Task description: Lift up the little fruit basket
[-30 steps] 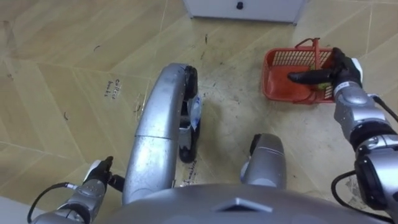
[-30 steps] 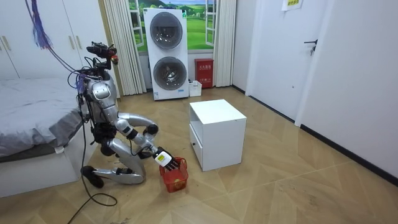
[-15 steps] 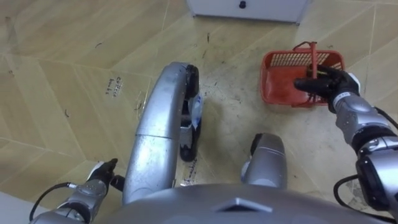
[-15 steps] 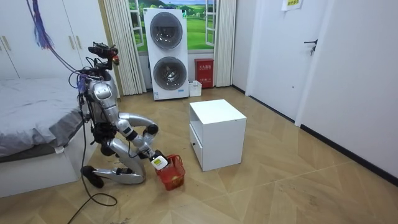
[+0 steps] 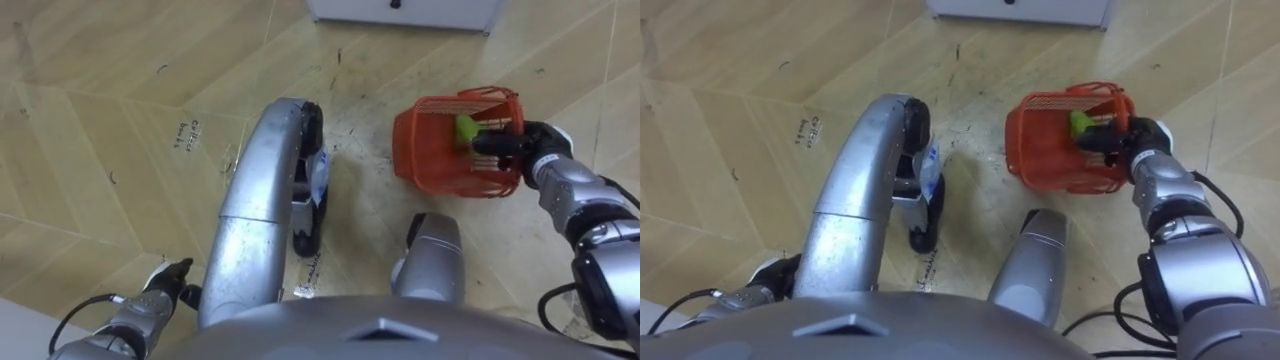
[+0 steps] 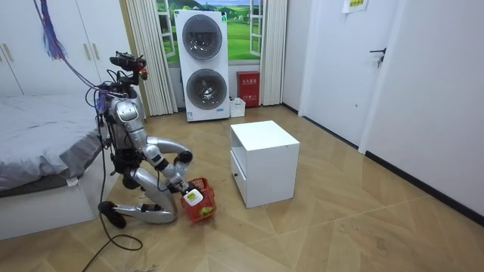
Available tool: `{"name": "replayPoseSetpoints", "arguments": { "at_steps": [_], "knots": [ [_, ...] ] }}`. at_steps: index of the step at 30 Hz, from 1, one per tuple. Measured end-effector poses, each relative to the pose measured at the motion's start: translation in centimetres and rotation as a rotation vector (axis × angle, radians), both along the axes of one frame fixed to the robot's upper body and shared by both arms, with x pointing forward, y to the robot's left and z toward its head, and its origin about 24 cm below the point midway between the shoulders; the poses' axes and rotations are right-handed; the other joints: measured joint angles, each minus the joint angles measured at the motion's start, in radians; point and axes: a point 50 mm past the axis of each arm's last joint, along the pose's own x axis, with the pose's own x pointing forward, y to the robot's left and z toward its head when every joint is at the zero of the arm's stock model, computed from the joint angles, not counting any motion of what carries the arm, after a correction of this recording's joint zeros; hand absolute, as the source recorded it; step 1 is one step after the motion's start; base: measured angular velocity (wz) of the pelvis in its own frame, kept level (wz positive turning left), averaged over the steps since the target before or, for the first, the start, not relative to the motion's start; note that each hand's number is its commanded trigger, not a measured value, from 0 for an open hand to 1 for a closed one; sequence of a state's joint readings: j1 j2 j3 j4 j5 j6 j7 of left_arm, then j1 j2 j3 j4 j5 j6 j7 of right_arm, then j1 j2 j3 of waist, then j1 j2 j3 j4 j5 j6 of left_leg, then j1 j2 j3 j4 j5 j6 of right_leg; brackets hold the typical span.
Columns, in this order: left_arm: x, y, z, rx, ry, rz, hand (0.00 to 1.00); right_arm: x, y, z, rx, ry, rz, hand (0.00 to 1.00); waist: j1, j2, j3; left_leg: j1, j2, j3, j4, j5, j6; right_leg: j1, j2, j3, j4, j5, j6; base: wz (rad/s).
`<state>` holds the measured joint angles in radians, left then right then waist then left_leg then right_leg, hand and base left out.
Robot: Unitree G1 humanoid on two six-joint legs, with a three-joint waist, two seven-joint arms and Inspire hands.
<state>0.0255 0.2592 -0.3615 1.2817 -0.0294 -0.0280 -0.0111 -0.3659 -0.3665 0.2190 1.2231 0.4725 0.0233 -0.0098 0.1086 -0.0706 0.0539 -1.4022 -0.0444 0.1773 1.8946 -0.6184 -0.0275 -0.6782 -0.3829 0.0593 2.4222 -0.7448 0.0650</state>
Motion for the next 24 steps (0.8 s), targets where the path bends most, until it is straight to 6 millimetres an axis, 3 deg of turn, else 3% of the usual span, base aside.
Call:
{"name": "replayPoseSetpoints", "arguments": {
  "at_steps": [9, 14, 17, 22, 24],
  "knots": [
    [0.7, -0.1, 0.1, 0.000, -0.020, -0.004, 0.00, -0.5, -0.1, -0.4, -0.013, 0.027, 0.004, 1.00, 0.001, -0.006, 0.0033, 0.002, -0.005, -0.008, 0.004, 0.000, -0.001, 0.009, 0.005, -0.003, -0.003, 0.000, 0.000, 0.00],
    [2.0, -0.1, 0.3, 0.000, -0.051, -0.010, 0.00, -0.3, 0.4, -0.4, -0.036, 0.030, 0.041, 1.00, -0.010, -0.011, 0.0048, 0.010, -0.012, -0.035, 0.021, 0.000, -0.001, 0.033, 0.026, -0.010, -0.003, 0.000, 0.000, -0.07],
    [2.8, -0.1, 0.5, 0.005, -0.072, -0.012, 0.00, 0.5, 1.0, 0.0, -0.078, 0.009, 0.097, 1.00, -0.027, -0.020, 0.0056, 0.021, -0.022, -0.044, 0.028, -0.001, 0.000, 0.058, 0.032, -0.015, -0.005, 0.000, 0.000, -0.01],
    [4.2, -0.3, 0.8, 0.011, -0.122, 0.006, 0.00, 3.3, 3.1, 2.2, -0.184, -0.111, 0.266, 1.00, -0.067, -0.031, 0.0036, 0.055, -0.028, -0.055, 0.051, -0.025, 0.022, 0.112, 0.036, -0.022, -0.022, 0.000, 0.000, -0.04],
    [4.9, -0.1, 1.0, 0.017, -0.148, 0.020, 0.00, 4.2, 4.0, 3.3, -0.207, -0.179, 0.314, 1.00, -0.083, -0.029, 0.0019, 0.058, -0.044, -0.066, 0.057, -0.030, 0.027, 0.132, 0.037, -0.029, -0.035, 0.000, 0.000, 0.05]
  ]
}}
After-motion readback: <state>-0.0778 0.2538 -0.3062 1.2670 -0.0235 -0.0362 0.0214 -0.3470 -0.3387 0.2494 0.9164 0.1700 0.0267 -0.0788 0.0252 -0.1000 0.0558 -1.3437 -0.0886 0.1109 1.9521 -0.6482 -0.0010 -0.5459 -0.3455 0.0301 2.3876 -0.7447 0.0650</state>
